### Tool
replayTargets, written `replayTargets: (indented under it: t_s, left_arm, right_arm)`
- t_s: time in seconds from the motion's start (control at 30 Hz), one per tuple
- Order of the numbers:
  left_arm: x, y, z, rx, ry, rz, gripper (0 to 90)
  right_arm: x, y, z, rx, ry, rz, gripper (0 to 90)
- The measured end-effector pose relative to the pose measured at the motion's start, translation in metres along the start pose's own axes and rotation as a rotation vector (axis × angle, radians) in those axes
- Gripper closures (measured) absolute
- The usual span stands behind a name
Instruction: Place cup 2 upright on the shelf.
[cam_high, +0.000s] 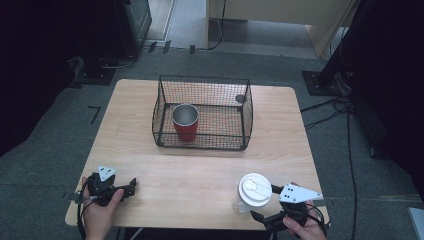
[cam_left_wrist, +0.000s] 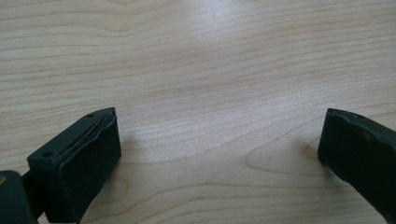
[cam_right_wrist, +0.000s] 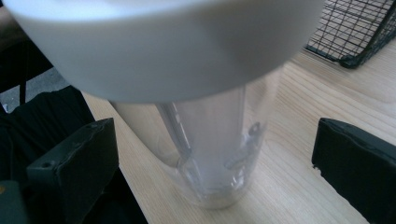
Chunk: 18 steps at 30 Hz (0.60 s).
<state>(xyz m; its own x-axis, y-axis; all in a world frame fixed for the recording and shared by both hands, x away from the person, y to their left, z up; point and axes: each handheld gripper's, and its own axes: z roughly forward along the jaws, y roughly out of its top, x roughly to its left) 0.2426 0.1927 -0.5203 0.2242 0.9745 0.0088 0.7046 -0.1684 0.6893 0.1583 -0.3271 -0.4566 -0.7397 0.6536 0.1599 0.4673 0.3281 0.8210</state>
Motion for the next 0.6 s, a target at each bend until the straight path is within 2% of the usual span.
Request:
replayTargets:
  t_s: [0.17,0.3,0.43,0.6]
  left_arm:
    - [0.0,0.0,0.0,0.0,0.0,0.0,0.0]
    - [0.0,0.0,0.0,0.0,0.0,0.0,0.0]
    - [0.0,0.0,0.0,0.0,0.0,0.0,0.0]
    - [0.0,0.0,0.0,0.0,0.0,0.0,0.0]
  right_arm:
    - [0.005,0.004,0.005,-0.024,0.008,-0.011,0.5]
    - [0.006,0.008,0.006,-0.05,0.01,0.012,0.5]
    - [0.008,0.013,0.005,-0.092,-0.013,0.019,0.0]
    - [0.014,0.018,0.008,-0.095,-0.045,0.0,0.0]
